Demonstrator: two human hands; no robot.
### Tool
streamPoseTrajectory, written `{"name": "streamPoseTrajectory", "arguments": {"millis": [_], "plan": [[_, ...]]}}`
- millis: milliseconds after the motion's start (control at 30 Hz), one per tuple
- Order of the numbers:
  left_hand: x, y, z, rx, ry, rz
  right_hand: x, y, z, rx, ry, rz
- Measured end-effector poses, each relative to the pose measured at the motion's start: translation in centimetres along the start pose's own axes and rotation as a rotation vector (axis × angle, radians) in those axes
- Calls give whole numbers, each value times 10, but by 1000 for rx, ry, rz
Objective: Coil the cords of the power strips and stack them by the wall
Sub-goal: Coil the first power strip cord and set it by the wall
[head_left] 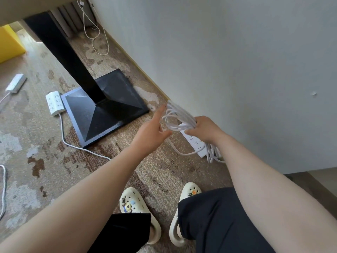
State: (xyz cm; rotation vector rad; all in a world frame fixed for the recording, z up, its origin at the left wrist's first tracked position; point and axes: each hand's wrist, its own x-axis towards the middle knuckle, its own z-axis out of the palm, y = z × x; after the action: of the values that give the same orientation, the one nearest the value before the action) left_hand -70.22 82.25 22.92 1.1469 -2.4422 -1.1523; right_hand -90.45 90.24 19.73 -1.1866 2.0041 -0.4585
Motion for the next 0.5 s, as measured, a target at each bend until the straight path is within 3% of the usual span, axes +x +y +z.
{"name": "streamPoseTrajectory", "arguments": {"millis": [100, 233, 500], "plan": [[7, 14, 2, 332, -68, 106, -1, -6, 4, -20, -68, -8], [19, 31, 7, 693, -96, 72, -4, -12, 6, -86, -144, -37], [42, 37, 3, 674, -195, -78, -9, -10, -5, -175, -131, -110]]}}
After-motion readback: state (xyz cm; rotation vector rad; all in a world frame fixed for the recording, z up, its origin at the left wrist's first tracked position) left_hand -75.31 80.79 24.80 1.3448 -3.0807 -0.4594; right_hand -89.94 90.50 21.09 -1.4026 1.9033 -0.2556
